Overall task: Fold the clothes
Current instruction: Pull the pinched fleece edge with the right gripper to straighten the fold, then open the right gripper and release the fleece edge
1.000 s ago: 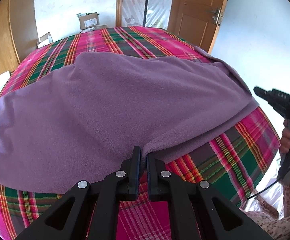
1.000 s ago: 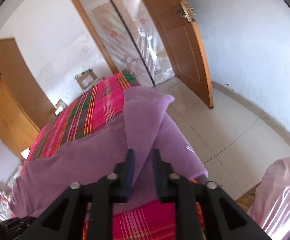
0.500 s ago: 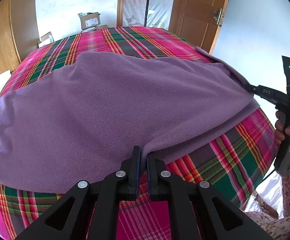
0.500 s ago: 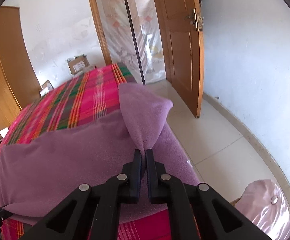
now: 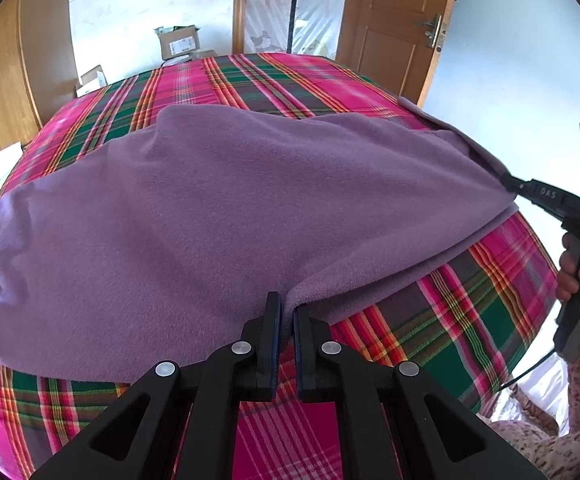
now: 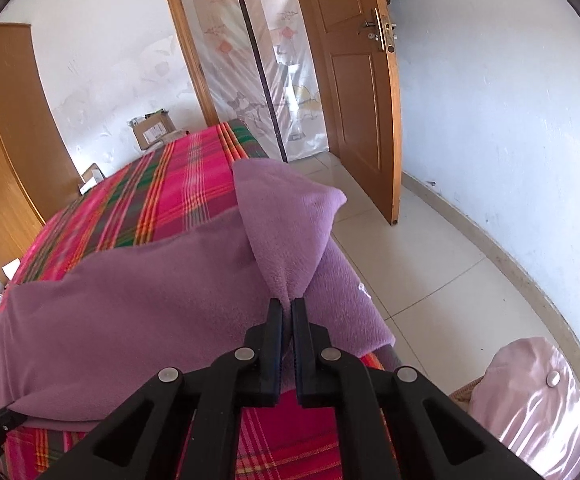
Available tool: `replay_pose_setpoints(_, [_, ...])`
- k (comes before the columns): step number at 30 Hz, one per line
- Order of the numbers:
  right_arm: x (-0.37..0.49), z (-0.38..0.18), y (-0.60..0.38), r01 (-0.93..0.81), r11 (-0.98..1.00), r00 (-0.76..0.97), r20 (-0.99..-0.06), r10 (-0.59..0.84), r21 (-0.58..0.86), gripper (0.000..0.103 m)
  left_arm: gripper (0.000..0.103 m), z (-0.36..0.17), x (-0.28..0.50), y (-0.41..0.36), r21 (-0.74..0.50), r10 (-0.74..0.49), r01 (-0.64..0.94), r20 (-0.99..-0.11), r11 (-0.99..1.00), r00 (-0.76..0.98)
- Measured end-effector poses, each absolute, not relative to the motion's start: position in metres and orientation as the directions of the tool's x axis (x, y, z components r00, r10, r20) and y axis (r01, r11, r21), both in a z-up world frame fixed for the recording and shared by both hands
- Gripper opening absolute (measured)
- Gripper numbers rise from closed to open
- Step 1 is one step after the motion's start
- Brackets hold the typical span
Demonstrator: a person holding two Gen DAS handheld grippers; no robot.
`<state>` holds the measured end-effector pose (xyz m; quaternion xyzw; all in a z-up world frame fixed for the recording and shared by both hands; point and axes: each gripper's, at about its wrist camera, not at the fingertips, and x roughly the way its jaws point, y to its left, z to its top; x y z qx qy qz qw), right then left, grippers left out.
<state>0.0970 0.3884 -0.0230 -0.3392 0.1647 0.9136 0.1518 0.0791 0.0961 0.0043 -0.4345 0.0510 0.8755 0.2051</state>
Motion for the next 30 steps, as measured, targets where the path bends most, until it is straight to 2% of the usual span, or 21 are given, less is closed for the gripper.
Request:
replay_pose_setpoints(10, [0.095,-0.03,0.39,-0.387,-0.903,-0.701,-0.695,0.159,0.184,0.005,0.006,0.003,0.078,0.097,-0.101,0.32,-0.4,-0.785,-0.911,-0.53])
replay_pose_setpoints(14, [0.095,-0.029,0.394,-0.372,-0.908,-0.699,-0.702,0.138,0.191,0.005,0.012,0.008,0.081,0.095,-0.129,0.349,-0.41,-0.777,-0.903,-0.523])
replay_pose_setpoints(16, [0.097,-0.027,0.396,-0.363,-0.91,-0.702,-0.701,0.126,0.2,0.008,0.014,0.014,0.085,0.095,-0.138,0.369,-0.423,-0.763,-0.895,-0.531])
replay_pose_setpoints(19, [0.1,-0.023,0.4,-0.345,-0.915,-0.711,-0.695,0.109,0.21,0.013,0.023,0.029,0.091,0.099,-0.15,0.416,-0.458,-0.714,-0.876,-0.563])
replay_pose_setpoints(25, [0.097,-0.01,0.405,-0.304,-0.932,-0.732,-0.675,0.097,0.196,0.024,0.024,0.04,0.082,0.122,-0.145,0.459,-0.517,-0.693,-0.844,-0.556])
replay_pose_setpoints(30, [0.081,0.005,0.407,-0.28,-0.948,-0.754,-0.646,0.121,0.15,0.033,0.024,0.029,0.059,0.157,-0.186,0.49,-0.55,-0.728,-0.814,-0.48])
